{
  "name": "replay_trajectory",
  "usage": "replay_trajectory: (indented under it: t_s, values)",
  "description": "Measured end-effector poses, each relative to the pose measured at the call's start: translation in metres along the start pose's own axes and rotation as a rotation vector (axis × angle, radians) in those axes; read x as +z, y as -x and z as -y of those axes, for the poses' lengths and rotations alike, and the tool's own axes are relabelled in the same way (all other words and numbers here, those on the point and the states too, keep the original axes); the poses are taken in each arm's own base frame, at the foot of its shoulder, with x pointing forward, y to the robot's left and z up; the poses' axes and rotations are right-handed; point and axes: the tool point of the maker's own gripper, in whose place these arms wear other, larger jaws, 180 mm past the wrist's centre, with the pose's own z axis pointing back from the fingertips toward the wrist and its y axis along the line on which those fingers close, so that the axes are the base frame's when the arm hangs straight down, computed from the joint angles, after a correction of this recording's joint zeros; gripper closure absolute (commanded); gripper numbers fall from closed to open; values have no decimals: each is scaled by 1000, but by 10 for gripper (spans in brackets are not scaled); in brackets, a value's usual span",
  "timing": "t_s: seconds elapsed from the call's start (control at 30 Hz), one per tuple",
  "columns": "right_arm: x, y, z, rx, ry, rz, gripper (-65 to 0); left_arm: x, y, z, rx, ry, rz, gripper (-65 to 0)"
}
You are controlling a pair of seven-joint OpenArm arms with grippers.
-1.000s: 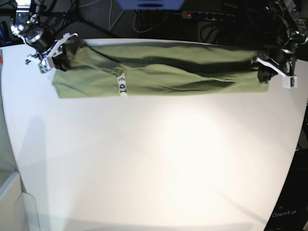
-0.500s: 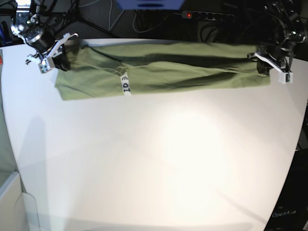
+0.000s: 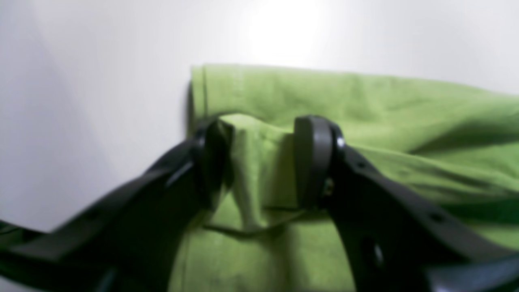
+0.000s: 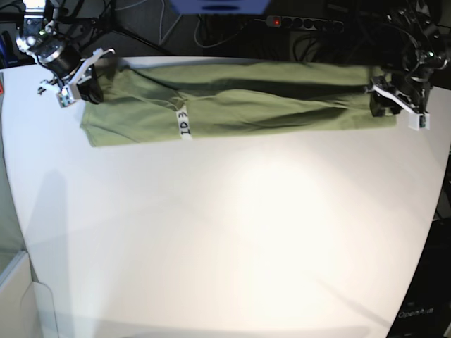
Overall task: Fold the T-shirt properly
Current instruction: 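Lower the hem onto the folded shirt and smooth it with both grippers, then open both grippers and withdraw them from the folded strip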
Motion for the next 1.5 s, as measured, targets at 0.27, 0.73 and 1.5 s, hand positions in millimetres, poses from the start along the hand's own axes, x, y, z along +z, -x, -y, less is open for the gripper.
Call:
replay_trajectory:
  t_s: [0.27,0.73,1.5]
  values:
    - [0,0,0,0,0,-1,-15,-3,2,0,11,4,-4,-269]
    - [-31,1,24,-82,19,4,-15,-55,-31,27,73,113,50,-270]
    - [-64,-21,103,-152,81,50,-15,-76,-78,30,74,122,72,-269]
